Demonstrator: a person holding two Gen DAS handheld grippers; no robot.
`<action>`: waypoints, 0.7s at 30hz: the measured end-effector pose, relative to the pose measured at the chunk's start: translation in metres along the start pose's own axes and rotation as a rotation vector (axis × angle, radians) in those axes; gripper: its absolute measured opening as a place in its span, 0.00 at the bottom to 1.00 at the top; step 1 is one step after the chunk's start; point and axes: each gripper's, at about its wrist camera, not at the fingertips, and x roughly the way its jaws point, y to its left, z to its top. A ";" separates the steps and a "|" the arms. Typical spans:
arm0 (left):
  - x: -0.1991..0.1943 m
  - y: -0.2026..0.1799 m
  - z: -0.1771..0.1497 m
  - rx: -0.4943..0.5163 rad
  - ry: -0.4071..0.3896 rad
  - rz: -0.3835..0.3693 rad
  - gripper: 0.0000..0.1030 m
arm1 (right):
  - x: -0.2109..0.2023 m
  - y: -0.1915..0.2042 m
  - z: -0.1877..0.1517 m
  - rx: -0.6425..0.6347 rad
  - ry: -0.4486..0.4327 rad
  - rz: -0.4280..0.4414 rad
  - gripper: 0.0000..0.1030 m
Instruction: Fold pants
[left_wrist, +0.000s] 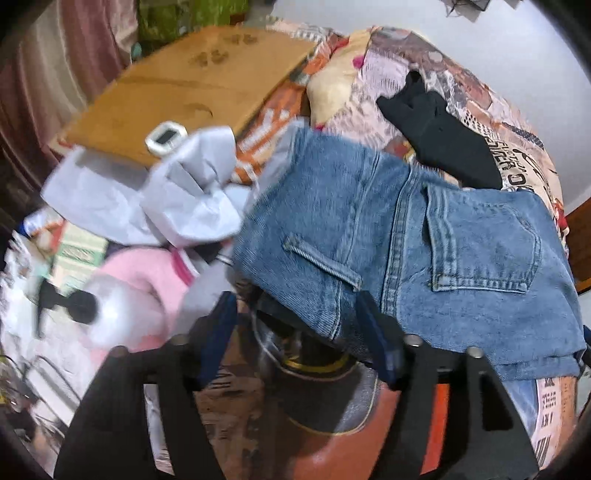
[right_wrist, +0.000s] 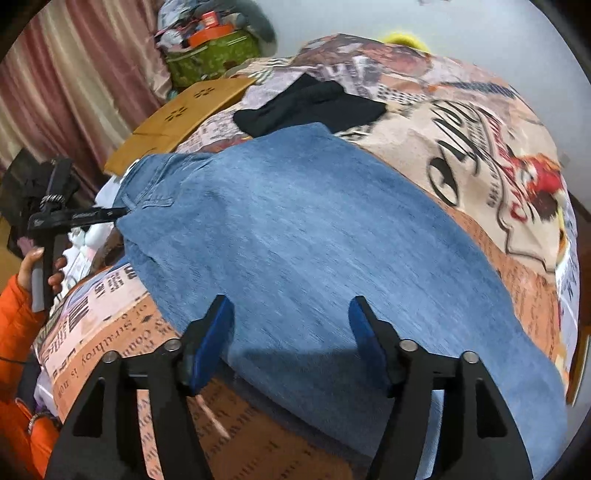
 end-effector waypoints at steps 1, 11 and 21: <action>-0.006 0.000 0.001 0.007 -0.017 0.010 0.69 | -0.002 -0.006 -0.002 0.020 -0.001 0.003 0.63; -0.041 -0.062 0.033 0.142 -0.114 -0.011 0.80 | -0.060 -0.091 -0.041 0.285 -0.111 -0.181 0.63; -0.012 -0.181 0.039 0.350 -0.016 -0.110 0.80 | -0.123 -0.193 -0.145 0.738 -0.191 -0.337 0.64</action>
